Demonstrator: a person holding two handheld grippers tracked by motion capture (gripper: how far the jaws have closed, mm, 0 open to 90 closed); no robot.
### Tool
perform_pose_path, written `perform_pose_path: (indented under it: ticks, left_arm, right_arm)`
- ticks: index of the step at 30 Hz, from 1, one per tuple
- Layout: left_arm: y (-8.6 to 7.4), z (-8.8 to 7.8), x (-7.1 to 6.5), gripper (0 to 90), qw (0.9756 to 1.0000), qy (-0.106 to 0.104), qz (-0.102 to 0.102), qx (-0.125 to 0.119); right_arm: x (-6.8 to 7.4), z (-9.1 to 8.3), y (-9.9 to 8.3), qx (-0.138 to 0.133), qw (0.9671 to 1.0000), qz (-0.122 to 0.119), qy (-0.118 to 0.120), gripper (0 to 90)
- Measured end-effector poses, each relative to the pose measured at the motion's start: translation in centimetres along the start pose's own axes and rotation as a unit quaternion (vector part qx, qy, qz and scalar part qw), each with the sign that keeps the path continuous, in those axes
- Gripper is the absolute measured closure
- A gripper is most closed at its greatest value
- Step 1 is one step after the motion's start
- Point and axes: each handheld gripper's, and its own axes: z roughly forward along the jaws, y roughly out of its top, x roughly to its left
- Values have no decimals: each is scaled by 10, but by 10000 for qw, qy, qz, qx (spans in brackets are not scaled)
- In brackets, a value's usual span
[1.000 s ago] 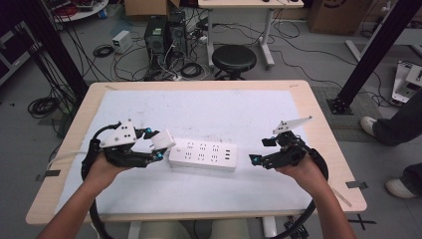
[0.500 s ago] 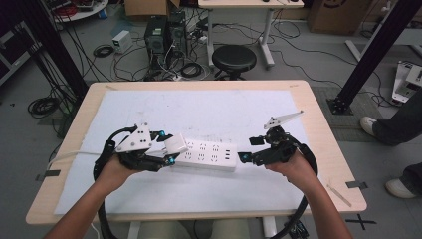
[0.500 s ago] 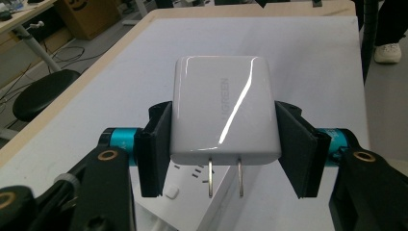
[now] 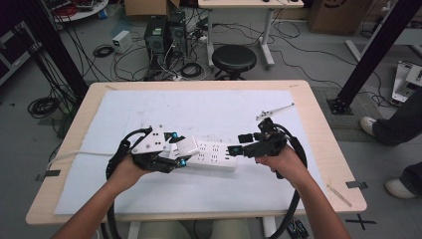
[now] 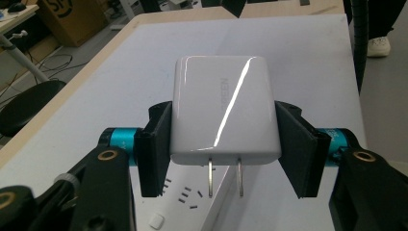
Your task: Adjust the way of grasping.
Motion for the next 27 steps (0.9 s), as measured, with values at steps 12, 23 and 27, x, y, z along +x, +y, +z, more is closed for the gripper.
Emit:
perform_pose_path:
  ticks: [12,23,27]
  left_arm:
    - [1,16,-7,426,9998,-73,163,42]
    - [6,29,-12,425,9996,-131,251,-26]
    - [8,33,-14,425,9993,-184,313,-51]
  right_arm:
    - [2,24,10,166,9979,400,473,197]
    - [4,45,16,348,9934,667,860,202]
    - [3,57,14,404,9898,850,1074,251]
